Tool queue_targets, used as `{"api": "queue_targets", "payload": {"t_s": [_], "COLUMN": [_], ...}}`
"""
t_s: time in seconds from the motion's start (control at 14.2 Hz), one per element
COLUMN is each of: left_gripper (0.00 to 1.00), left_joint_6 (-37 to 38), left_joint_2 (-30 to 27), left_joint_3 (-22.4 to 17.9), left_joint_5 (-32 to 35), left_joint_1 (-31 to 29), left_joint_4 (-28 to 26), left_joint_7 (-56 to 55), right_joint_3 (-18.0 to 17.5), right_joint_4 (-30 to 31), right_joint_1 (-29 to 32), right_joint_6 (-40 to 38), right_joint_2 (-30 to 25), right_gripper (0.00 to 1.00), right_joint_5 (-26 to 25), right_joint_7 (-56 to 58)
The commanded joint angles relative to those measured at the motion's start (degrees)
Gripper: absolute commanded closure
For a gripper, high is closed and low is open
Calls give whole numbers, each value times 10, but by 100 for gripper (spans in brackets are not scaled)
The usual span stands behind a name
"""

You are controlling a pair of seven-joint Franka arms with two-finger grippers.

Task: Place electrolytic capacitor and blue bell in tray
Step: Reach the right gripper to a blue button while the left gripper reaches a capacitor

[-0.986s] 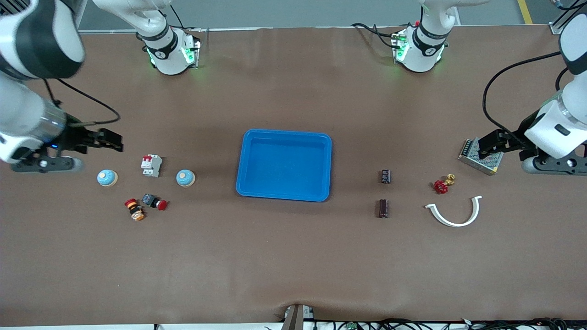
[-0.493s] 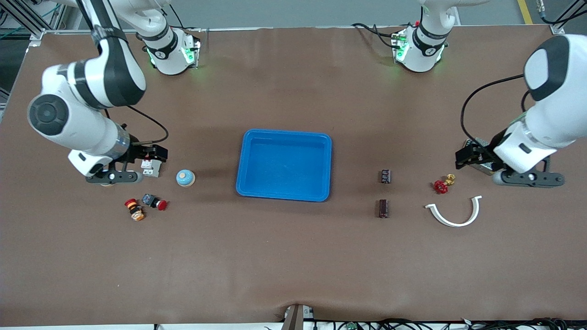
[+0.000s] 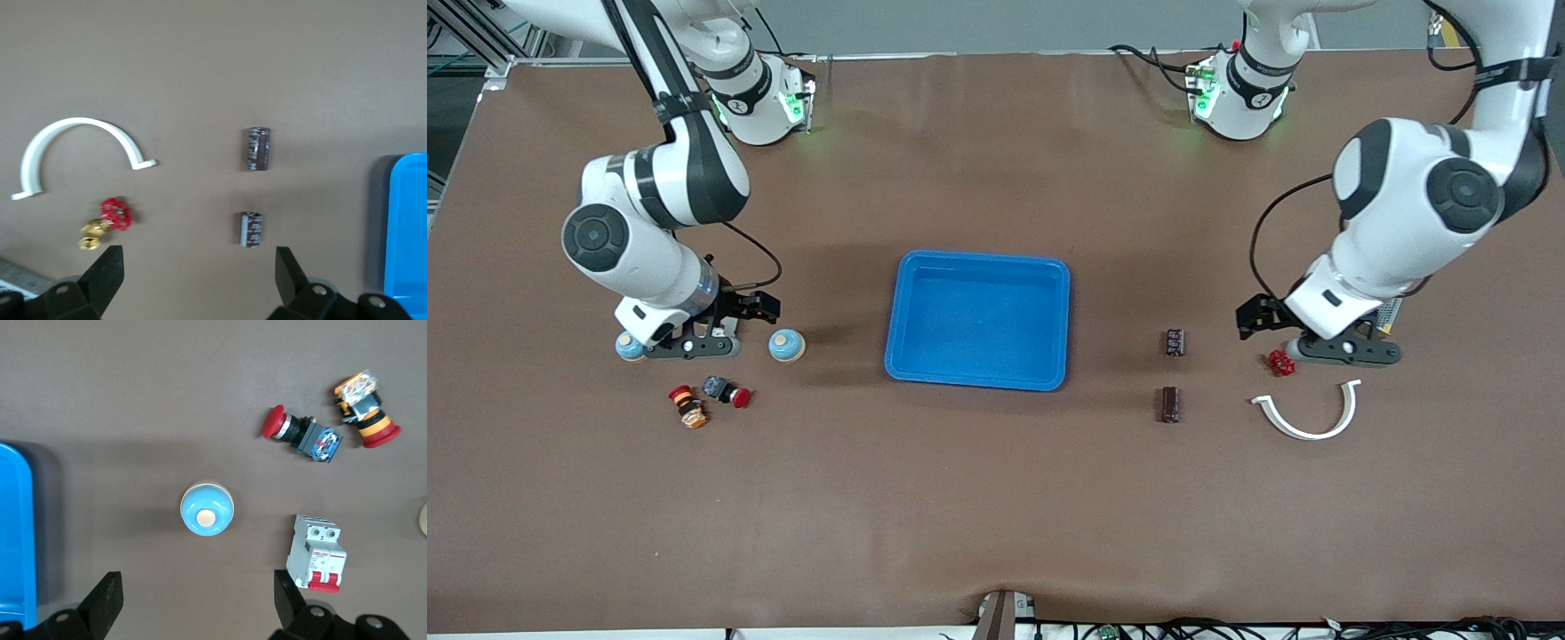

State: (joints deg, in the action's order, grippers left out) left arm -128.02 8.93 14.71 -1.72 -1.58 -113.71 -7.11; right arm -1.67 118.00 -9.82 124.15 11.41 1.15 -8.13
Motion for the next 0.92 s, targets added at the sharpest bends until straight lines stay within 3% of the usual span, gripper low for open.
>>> {"api": "queue_targets", "payload": {"t_s": [0.0,0.28,0.63,0.85], "left_gripper": [0,0,0,0], "left_joint_6": [-63,-100,-137,-205], "left_joint_2": [-15,22,86,122], "left_joint_3": [18,18,18,18], "left_joint_5": [-5,2,94,137], "left_joint_1": [-4,20,39,41], "left_joint_4": [-70,-91,-93,-108], "left_joint_7": [-10,-30,-110,-157], "right_joint_3": [3,4,4,4], "right_joint_4": [2,24,42,53], "right_joint_1": [-5,-5,-5,-1], "right_joint_6": [18,80,110,128], "right_joint_2": [13,40,58,64], "right_gripper": [0,0,0,0], "right_joint_5": [-1,-3,-5,-5], "right_joint_7": [7,11,51,58]}}
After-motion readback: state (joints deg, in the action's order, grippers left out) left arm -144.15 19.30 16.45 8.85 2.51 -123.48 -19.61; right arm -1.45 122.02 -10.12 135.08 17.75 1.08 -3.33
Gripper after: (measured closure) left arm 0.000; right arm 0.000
